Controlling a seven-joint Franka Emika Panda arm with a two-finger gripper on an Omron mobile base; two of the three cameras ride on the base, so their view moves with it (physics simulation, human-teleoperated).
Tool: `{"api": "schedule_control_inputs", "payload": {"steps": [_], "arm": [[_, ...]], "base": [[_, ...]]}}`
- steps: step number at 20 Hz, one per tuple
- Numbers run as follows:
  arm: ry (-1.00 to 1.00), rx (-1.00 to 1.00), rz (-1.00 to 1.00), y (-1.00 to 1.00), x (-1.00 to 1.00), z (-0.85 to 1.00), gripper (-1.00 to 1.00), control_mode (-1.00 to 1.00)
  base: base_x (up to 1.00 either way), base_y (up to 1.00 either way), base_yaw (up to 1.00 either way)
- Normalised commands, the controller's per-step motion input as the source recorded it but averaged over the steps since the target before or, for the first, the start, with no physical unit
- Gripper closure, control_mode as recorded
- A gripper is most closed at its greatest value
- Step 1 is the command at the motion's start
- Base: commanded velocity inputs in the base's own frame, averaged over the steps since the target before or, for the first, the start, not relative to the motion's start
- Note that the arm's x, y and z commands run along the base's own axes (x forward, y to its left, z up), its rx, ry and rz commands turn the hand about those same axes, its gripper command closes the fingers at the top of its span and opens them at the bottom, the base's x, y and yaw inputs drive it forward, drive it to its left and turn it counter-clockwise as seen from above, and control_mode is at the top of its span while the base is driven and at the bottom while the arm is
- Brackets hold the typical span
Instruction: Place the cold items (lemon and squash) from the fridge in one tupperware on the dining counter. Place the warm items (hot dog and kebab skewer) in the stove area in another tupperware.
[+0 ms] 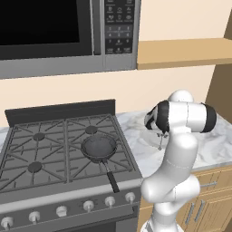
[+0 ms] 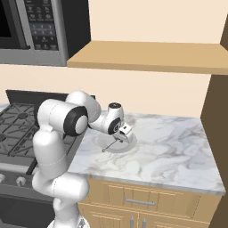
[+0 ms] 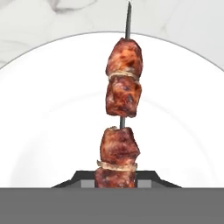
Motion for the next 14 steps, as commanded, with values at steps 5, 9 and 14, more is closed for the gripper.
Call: {"api": "schedule_control_inputs", "payload": {"steps": [5,9,14], "arm": [[-0.03,0.04,0.00,-0.02,-0.20,0.01,1.00,-1.00],[-0.18,0.10,-0.07,-0.12,-0.64,0.54,1.00,-1.00],[-0.26,0.03,-0.10,-0.01,-0.63,0.96,1.00,-1.00]], "base": [[0.00,0.00,0.00],[0.00,0.00,0.00],[0.00,0.00,0.00]]}}
